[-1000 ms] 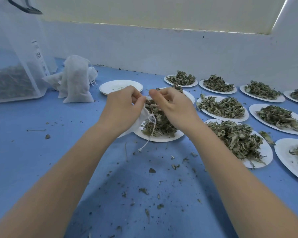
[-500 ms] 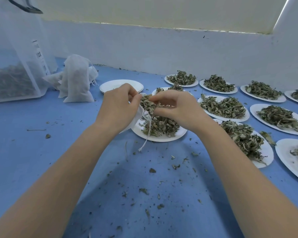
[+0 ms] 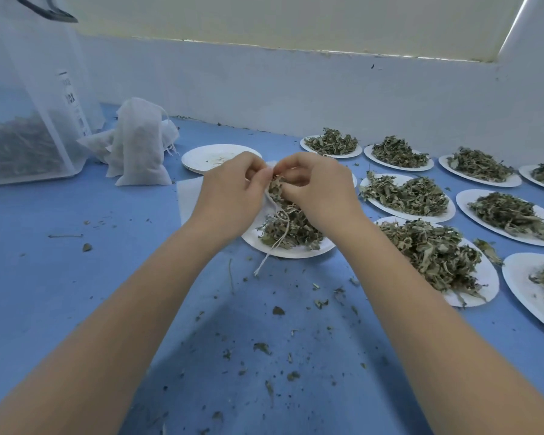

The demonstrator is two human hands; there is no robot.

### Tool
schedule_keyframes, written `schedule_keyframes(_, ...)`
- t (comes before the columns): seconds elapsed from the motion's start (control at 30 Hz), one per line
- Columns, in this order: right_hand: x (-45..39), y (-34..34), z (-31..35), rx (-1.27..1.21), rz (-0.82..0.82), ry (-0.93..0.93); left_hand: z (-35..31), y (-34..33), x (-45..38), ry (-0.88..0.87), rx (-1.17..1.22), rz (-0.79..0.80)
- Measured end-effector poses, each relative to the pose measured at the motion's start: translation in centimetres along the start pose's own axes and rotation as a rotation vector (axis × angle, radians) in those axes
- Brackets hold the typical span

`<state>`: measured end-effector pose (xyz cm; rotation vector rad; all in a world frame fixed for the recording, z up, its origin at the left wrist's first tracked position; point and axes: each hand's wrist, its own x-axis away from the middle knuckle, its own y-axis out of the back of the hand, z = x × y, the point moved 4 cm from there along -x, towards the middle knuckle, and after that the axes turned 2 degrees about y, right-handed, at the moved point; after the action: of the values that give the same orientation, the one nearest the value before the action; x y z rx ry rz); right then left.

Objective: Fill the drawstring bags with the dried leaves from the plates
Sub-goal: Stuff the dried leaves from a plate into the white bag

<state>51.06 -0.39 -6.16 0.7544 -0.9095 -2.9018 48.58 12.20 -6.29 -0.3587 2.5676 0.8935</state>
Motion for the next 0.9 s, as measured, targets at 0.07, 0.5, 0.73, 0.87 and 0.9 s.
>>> schedule_keyframes(0.07,-0.1,0.0,-0.2,-0.01,-0.024,-0.045,-0.5,-0.2,0.2,-0.01,0.029,0.036)
schedule_keyframes(0.5,-0.1,0.4,-0.9,-0.171,0.037,-0.091,-1.3,0.9,0.7,-0.187,-0.143,0.193)
schedule_keyframes(0.73,-0.2,0.7,-0.3,-0.171,0.03,-0.04,-1.1,0.6,0.6,-0.281,-0.226,0.215)
schedule_keyframes(0.87,-0.5,0.4,0.7,-0.189,0.117,-0.046,0.1,0.3,0.1,-0.183,-0.226,0.132)
schedule_keyframes(0.9,-0.7,0.4,1.0,-0.195,0.159,-0.044,0.5,0.5,-0.2,-0.131,-0.23,0.107)
